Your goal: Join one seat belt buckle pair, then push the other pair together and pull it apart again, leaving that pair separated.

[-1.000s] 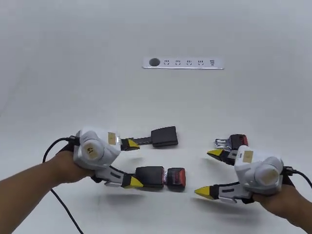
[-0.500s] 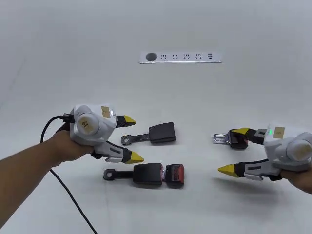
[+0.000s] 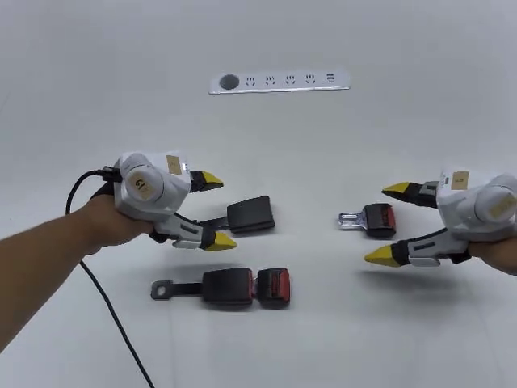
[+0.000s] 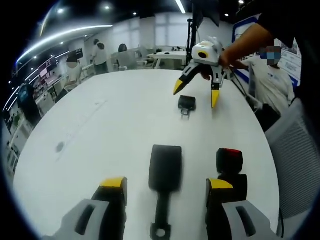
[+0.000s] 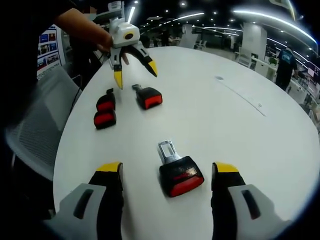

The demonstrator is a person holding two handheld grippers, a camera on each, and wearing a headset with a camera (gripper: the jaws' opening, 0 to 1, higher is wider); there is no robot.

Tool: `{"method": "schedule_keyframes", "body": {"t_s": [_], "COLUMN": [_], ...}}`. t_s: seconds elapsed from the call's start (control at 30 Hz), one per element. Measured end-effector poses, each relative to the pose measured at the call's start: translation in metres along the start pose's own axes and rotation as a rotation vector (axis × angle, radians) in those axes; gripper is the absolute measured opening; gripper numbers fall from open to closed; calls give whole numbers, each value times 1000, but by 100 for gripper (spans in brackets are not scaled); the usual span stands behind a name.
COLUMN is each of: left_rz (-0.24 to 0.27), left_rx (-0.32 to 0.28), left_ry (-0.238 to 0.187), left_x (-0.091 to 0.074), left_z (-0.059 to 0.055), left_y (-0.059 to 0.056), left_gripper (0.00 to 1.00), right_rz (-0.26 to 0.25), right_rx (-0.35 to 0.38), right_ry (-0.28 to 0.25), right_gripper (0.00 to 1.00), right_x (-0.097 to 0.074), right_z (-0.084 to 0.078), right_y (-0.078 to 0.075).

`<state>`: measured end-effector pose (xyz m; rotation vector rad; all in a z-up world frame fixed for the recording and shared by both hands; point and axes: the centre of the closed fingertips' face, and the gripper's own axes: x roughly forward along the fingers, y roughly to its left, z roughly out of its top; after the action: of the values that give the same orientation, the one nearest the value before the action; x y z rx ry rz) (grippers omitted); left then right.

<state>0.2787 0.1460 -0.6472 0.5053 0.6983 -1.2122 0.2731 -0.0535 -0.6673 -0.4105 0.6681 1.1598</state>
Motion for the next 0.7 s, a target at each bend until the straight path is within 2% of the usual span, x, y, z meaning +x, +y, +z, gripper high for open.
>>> {"method": "schedule_keyframes", "body": {"t_s": [0.1,0.17,0.23,0.4,0.47,0.57,0.6,0.7], "left_rz": [-13,-20,-28,-46,-59,-61,-64,-66], "left_rx": [-2,-9,-10,-16,-19,-21,-22,-21], "left_ry": [11,8,23,42,50,62,63,76], "left_x": [7,12,16,21,24,28,28,30], "left_z": [0,0,-4,-11,-14,-18,-19,-21], "left_y": [1,4,5,5,3,5,5,5], "left_gripper": [65,65,65,64,62,61,61,56], "right_rz": [13,23,31,50,66,69,81,83], "right_rx": [9,7,2,11,12,-8,-8,-19], "right_ry": [9,16,24,40,48,62,48,53], "right_gripper": [69,67,66,65,64,59,59,58], "right_x": [3,1,1,5,5,7,7,6], "right_z": [-12,-12,-13,-23,-25,-31,-28,-22], "right_y": [-12,-12,-12,-18,-14,-15,-14,-13]}}
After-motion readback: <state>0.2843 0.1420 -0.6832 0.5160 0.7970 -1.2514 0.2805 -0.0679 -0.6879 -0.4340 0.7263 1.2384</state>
